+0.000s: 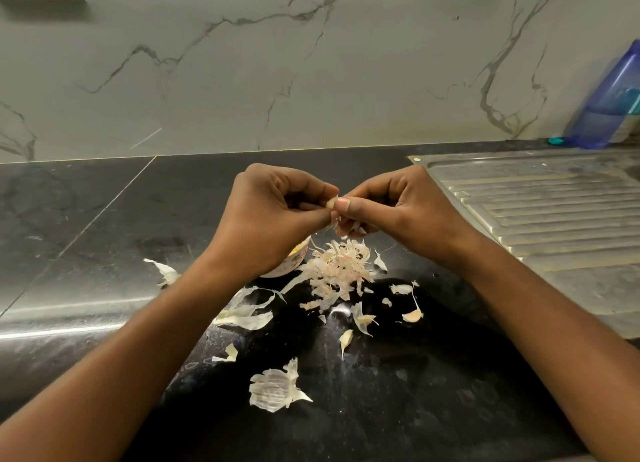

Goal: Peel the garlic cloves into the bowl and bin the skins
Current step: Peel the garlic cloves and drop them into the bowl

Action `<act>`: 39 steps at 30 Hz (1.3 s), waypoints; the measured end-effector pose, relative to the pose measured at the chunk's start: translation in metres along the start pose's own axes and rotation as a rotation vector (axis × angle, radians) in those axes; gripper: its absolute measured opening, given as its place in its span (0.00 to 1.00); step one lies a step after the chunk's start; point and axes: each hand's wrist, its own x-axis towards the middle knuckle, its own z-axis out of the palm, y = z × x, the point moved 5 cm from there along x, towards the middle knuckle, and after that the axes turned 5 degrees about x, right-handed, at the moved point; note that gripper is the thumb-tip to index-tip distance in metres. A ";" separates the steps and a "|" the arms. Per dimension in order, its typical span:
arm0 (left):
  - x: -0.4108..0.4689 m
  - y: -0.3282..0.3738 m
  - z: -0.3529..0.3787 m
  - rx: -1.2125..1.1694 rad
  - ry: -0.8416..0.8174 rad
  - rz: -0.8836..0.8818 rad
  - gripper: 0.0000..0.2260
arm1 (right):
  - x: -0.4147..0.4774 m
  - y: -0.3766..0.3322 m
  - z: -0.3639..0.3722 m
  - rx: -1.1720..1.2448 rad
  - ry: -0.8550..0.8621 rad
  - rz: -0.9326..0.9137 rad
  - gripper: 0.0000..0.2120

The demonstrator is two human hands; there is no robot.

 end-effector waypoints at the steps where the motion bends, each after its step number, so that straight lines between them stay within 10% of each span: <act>1: -0.001 0.002 0.001 0.027 0.008 0.019 0.11 | 0.000 0.001 0.001 -0.002 -0.002 0.007 0.08; 39: 0.002 -0.001 -0.002 -0.122 -0.036 -0.088 0.13 | 0.001 0.004 -0.001 0.129 -0.007 0.021 0.10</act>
